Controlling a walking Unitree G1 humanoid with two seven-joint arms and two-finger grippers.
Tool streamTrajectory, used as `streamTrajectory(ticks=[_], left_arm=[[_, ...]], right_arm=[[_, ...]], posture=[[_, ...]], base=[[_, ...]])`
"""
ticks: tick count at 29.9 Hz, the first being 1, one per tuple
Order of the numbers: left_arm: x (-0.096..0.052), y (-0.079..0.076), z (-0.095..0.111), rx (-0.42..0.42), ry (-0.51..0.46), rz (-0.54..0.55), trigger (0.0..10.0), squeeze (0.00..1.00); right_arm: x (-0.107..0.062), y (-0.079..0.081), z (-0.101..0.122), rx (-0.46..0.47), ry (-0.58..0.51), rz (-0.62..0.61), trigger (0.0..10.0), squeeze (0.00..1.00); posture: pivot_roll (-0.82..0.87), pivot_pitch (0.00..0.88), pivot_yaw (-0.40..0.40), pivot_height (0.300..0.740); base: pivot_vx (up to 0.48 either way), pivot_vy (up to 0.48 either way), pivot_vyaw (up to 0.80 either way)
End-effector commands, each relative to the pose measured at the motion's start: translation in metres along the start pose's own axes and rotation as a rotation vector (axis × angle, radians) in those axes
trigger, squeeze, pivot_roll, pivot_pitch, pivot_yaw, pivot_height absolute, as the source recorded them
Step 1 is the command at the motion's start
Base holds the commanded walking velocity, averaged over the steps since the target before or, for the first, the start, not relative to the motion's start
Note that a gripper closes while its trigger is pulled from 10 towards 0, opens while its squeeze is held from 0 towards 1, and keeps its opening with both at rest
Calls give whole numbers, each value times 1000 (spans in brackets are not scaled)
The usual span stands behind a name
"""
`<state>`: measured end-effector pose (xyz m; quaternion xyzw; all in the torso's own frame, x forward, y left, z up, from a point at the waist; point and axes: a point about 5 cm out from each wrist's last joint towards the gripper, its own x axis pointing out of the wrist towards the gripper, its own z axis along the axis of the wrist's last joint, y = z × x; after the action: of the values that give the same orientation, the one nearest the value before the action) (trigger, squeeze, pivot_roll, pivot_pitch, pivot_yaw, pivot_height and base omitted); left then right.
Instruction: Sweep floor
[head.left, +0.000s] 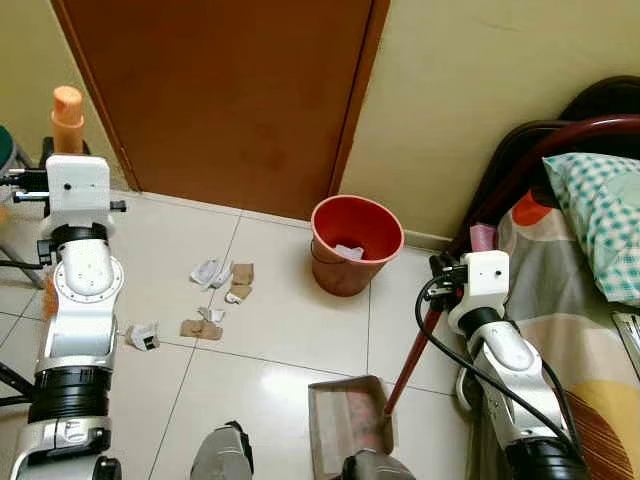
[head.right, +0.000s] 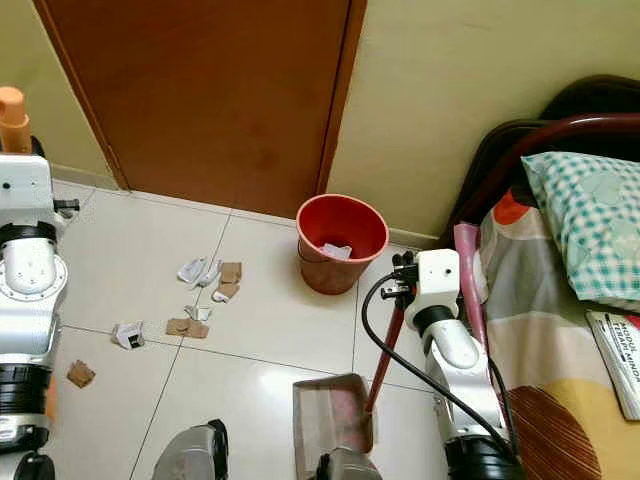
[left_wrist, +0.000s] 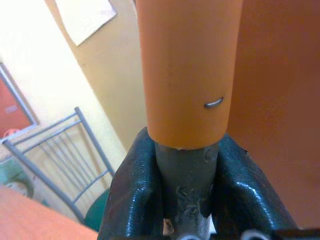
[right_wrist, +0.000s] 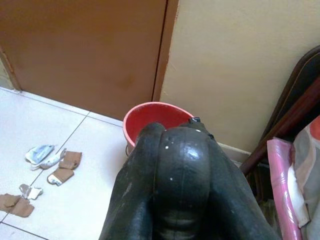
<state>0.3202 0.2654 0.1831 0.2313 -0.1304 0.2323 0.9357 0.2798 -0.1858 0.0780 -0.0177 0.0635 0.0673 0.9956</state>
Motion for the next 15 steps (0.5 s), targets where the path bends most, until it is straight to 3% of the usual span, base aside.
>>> streamTrajectory(ticks=[1, 10, 15], left_arm=[[4, 3, -6, -10, 29, 15, 10000, 0], [2, -7, -55, 7, 235, -25, 10000, 0], [4, -10, -67, -37, 329, -13, 10000, 0]], right_arm=[[-1, -3, 7, -9, -23, -7, 10000, 0], [-3, -4, 9, -18, -17, -1, 10000, 0], [-7, -10, 11, -28, -18, -19, 10000, 0]], posture=[[-42, 165, -100, 740], [-91, 180, -111, 740], [-131, 173, -106, 740]], base=[[0, 0, 0], [0, 0, 0], [0, 0, 0]])
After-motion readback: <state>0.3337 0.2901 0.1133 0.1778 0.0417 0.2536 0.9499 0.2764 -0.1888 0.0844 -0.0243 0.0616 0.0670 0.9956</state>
